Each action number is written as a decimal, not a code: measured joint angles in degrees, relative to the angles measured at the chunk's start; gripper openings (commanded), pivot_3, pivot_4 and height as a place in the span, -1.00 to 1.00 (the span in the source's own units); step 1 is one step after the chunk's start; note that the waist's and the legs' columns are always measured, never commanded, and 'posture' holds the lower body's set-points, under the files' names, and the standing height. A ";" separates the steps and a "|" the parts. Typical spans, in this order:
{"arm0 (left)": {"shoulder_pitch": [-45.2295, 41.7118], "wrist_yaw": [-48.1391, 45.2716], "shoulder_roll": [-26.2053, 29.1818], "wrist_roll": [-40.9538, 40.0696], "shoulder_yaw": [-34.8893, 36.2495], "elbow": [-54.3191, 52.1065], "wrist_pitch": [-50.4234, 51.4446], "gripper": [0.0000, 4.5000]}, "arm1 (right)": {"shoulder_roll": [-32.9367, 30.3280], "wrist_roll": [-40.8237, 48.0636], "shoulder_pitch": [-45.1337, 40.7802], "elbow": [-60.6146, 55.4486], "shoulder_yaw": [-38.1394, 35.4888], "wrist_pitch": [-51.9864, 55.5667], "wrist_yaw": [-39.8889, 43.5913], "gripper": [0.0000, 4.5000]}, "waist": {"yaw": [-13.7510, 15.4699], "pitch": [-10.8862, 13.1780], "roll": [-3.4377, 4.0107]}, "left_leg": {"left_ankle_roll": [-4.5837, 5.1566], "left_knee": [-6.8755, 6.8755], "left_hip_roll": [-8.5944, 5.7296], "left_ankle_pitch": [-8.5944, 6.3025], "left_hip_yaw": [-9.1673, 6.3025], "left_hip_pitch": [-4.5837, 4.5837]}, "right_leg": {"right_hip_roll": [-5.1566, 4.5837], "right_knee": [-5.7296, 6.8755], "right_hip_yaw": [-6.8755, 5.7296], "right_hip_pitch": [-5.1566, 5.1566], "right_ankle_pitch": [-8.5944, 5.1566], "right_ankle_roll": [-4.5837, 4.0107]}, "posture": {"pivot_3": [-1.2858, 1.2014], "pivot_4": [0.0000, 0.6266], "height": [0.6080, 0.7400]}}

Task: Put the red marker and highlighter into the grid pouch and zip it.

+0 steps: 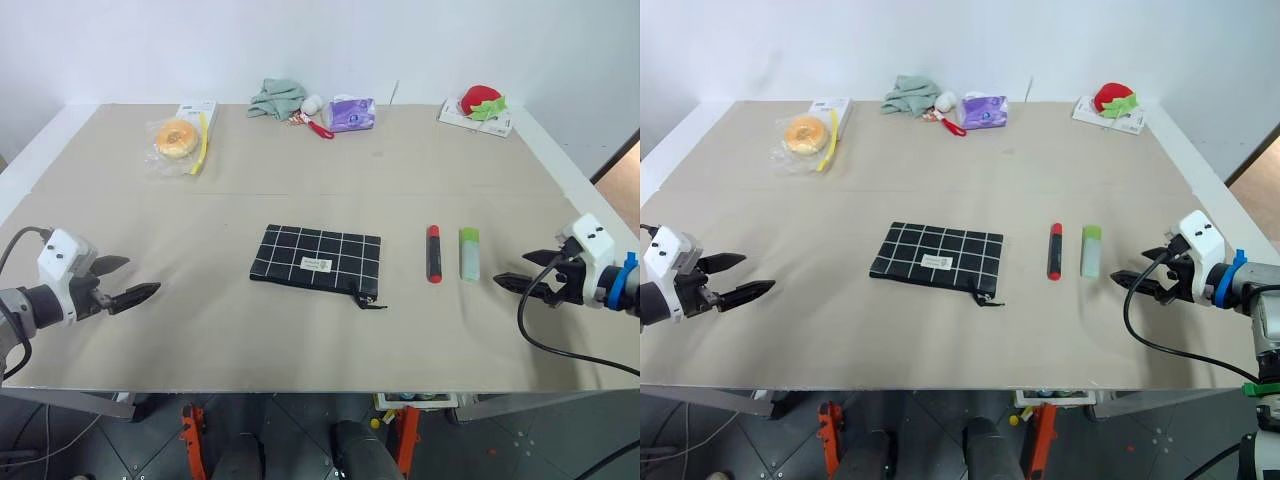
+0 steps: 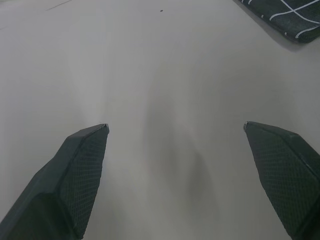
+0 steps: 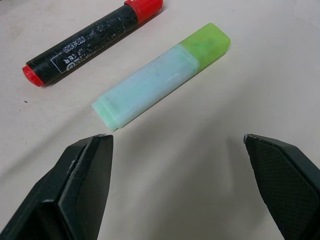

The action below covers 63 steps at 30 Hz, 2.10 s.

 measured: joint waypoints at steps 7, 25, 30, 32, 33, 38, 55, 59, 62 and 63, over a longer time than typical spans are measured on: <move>-2.57 0.08 -0.42 0.20 -0.34 0.46 0.30 0.99 | 0.00 0.05 -0.02 -0.74 -0.01 0.12 -0.18 1.00 | 0.05 0.00 0.00 | 0.00 0.09 0.00 0.00 0.00 0.00 | 0.00 0.04 0.00 0.02 0.03 0.02 | 0.03 -0.52 0.99; -2.98 0.10 -0.48 0.63 -0.36 0.49 0.47 0.99 | 0.00 0.16 -0.02 -0.84 -0.01 0.19 -0.23 1.00 | 0.03 0.00 0.00 | 0.00 0.18 0.00 0.00 0.00 0.00 | 0.01 0.11 0.00 0.03 0.06 0.02 | 0.03 -0.52 0.99; -3.33 0.91 -0.82 1.74 -0.52 0.64 -0.09 0.99 | 0.50 1.42 -0.02 -1.22 -1.02 0.44 -0.05 1.00 | 0.03 0.00 0.00 | 0.00 0.21 0.00 0.00 0.00 0.01 | 0.01 0.13 0.00 0.03 0.07 0.02 | 0.03 -0.52 0.99; -4.79 1.33 -2.18 2.45 -0.92 1.63 -1.25 1.00 | 2.43 4.35 -0.21 -4.71 -2.96 1.91 -0.01 0.83 | 0.00 -0.01 0.02 | 0.00 0.26 0.00 0.00 0.00 0.04 | 0.03 0.17 0.00 0.05 0.11 0.02 | 0.03 -0.52 0.99; -5.52 1.52 -2.90 2.73 -1.29 1.84 -1.62 1.00 | 3.34 5.75 -0.67 -6.73 -3.10 2.61 -0.02 0.78 | -0.03 -0.02 0.03 | 0.00 0.30 0.01 0.00 0.00 0.04 | 0.04 0.20 0.00 0.05 0.12 0.02 | 0.03 -0.52 0.99; -7.97 2.32 -5.08 3.72 -2.88 3.15 -3.60 1.00 | 7.88 10.25 -2.35 -18.36 -5.11 6.61 -4.90 -0.26 | 0.06 -0.04 -0.03 | 0.01 0.46 0.02 0.01 -0.07 0.02 | 0.07 0.27 -0.01 0.10 0.17 0.04 | 0.03 -0.52 0.99; -28.57 17.17 -10.63 43.85 -24.92 34.77 -73.80 1.00 | 32.77 -2.23 0.90 -36.91 17.24 21.29 -38.27 -0.99 | 0.94 -0.16 -0.19 | -0.02 0.64 -0.08 0.04 -0.16 -0.12 | 0.04 0.33 0.00 0.08 0.49 -0.27 | 0.03 -0.52 0.99; -36.38 31.61 -9.67 60.42 -31.50 42.04 -86.44 1.00 | 29.20 -6.12 0.98 -36.52 20.16 17.62 -36.94 -0.99 | 1.40 -0.19 -0.23 | 0.00 0.71 -0.09 0.05 -0.19 -0.07 | 0.05 0.29 -0.01 0.19 0.35 0.18 | 0.03 -0.52 0.99; -39.95 40.36 -9.48 67.77 -34.74 45.33 -89.48 1.00 | 24.62 -10.03 1.24 -35.26 23.07 12.02 -34.42 -0.99 | 1.86 -0.20 -0.23 | 0.00 0.75 -0.10 0.05 -0.18 -0.01 | 0.03 0.21 -0.01 0.32 0.36 0.28 | 0.03 -0.52 0.99; -40.57 42.78 -9.35 69.69 -35.63 45.97 -90.12 1.00 | 22.85 -11.54 1.36 -34.87 24.08 9.54 -33.46 -0.99 | 1.94 -0.21 -0.24 | 0.01 0.76 -0.10 0.05 -0.18 0.00 | 0.03 0.17 -0.01 0.35 0.36 0.31 | 0.03 -0.52 0.99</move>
